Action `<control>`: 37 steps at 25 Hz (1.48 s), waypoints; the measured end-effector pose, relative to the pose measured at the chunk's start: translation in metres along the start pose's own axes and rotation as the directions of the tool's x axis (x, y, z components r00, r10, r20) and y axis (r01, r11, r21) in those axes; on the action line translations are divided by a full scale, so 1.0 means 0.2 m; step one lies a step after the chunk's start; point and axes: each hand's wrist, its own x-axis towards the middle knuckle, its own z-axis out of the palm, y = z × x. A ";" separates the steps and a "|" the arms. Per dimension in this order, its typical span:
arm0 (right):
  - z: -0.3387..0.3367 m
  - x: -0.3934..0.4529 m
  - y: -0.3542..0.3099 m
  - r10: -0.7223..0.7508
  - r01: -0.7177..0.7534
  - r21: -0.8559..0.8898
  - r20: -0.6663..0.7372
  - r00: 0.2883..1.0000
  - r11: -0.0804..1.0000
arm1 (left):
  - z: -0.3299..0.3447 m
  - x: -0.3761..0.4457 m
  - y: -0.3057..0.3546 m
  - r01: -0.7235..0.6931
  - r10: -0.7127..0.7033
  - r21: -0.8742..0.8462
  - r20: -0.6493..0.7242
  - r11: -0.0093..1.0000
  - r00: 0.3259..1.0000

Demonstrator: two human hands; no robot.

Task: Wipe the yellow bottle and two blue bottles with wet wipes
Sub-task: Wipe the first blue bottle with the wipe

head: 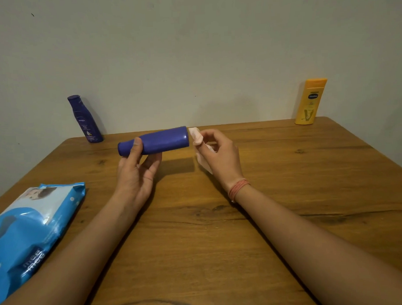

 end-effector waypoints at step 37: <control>0.03 0.01 -0.01 0.227 -0.242 0.032 0.249 0.941 0.970 | 0.45 0.86 -0.08 -0.437 0.061 0.865 0.436 0.247 0.898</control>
